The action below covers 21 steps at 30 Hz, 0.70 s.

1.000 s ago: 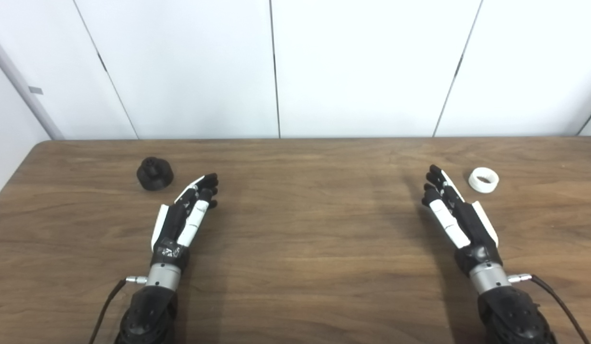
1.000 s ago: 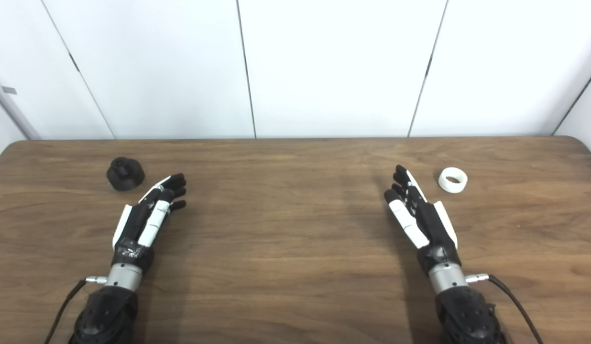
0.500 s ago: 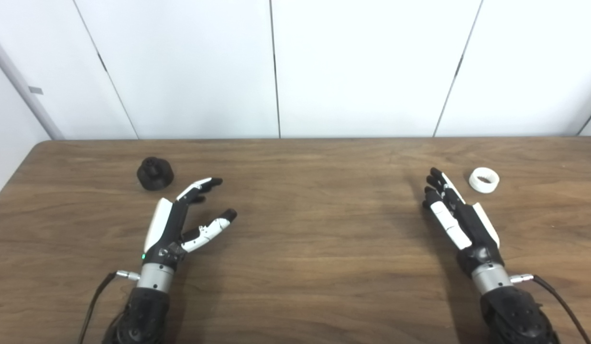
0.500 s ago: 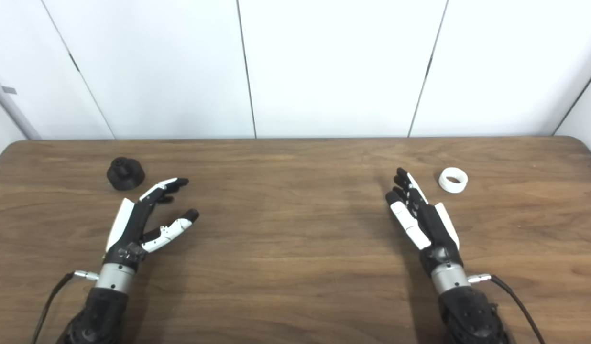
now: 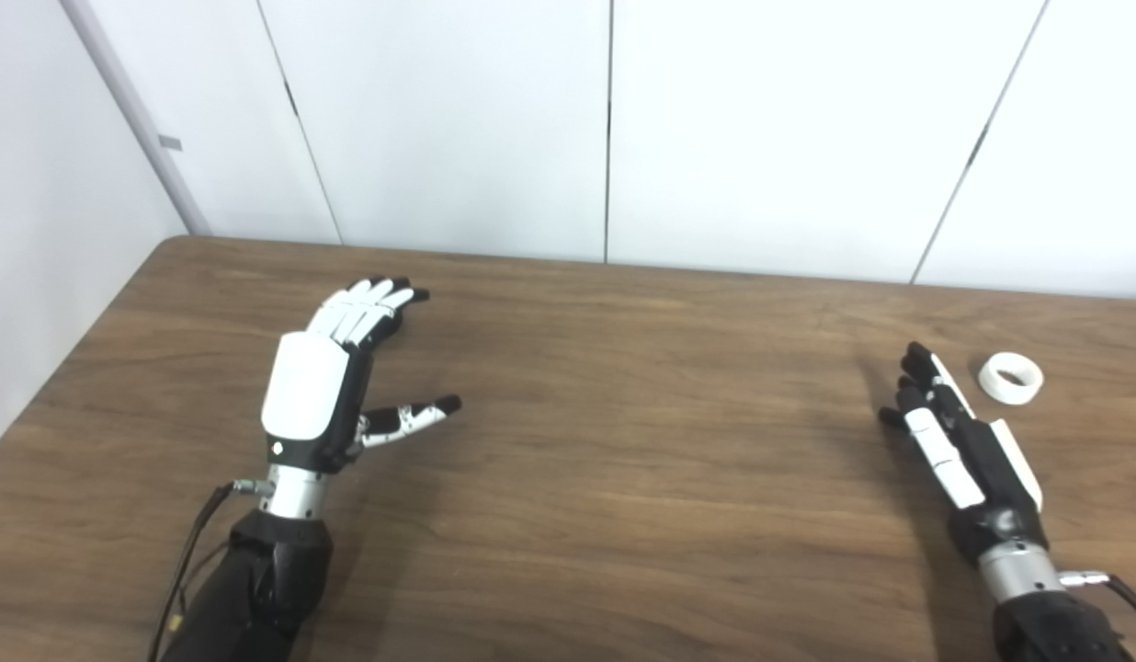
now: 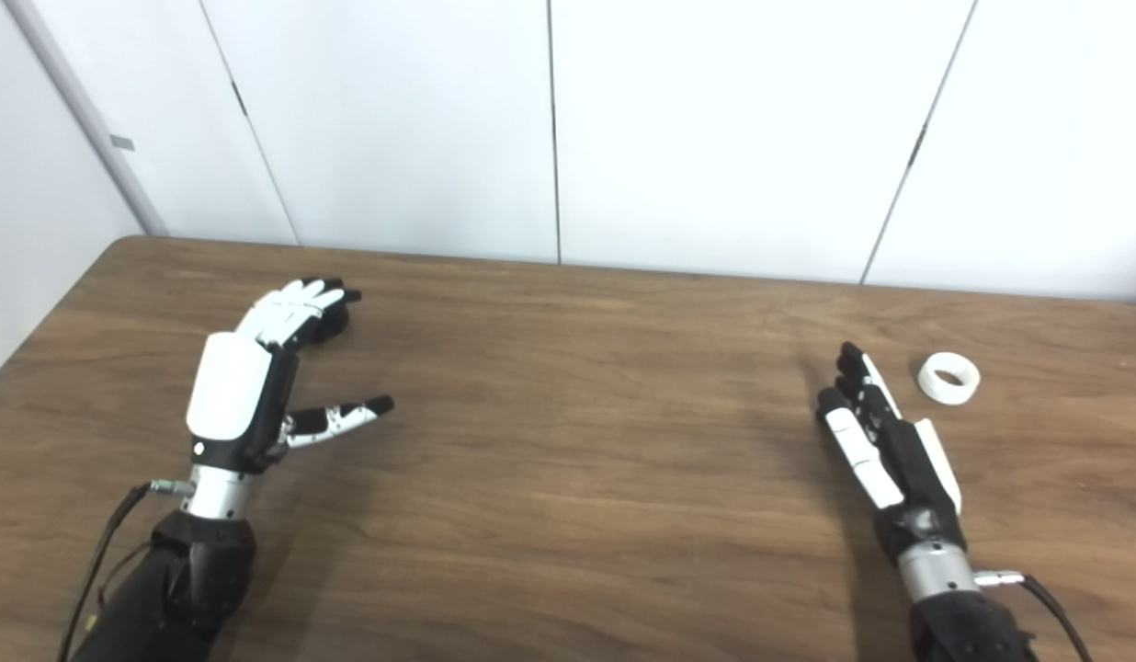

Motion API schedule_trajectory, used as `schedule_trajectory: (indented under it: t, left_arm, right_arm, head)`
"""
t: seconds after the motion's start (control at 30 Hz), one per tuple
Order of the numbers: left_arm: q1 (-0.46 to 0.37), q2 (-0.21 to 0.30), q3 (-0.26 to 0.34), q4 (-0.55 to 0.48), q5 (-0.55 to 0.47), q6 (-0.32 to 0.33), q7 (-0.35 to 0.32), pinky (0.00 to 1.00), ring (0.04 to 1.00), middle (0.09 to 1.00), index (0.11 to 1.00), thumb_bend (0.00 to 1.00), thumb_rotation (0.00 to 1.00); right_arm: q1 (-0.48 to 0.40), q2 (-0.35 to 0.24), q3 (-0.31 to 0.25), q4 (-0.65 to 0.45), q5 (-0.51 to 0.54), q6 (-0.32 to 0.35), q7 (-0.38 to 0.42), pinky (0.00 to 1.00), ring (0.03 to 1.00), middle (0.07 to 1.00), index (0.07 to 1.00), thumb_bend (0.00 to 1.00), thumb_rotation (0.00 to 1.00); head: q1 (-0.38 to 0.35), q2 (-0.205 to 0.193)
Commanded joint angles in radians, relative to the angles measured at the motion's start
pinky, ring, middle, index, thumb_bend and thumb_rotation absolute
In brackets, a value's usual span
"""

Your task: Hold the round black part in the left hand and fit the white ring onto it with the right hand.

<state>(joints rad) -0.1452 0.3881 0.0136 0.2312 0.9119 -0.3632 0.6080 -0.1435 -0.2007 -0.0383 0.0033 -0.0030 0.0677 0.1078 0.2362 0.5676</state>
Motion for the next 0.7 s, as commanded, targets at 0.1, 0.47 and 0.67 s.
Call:
schedule_trajectory:
  t: [0.1,0.47,0.67]
  left_arm:
    - [-0.051,0.066,0.004,0.046,0.045,0.065,0.083,1.0,0.965,0.933,0.887,0.85,0.33]
    - [-0.11,0.064,0.059,0.108,-0.159,0.208,-0.042,1.0,0.999,0.968,0.937,0.92,0.45]
    - [-0.144,0.078,0.074,0.154,-0.272,0.246,-0.125,1.0,1.0,0.987,0.977,0.95,0.49]
  right_arm:
    - [-0.026,-0.021,-0.003,-0.021,0.0,-0.01,0.007,0.94,0.973,0.978,0.989,0.4,0.79]
    - [-0.022,-0.033,-0.01,-0.031,0.009,0.004,0.006,0.96,0.983,0.982,0.99,0.34,0.79]
    - [-0.022,-0.036,-0.015,-0.041,0.035,0.01,0.017,0.99,1.0,0.998,1.0,0.3,0.79]
  head:
    - [0.026,-0.007]
    - [0.087,-0.027]
    - [0.113,-0.036]
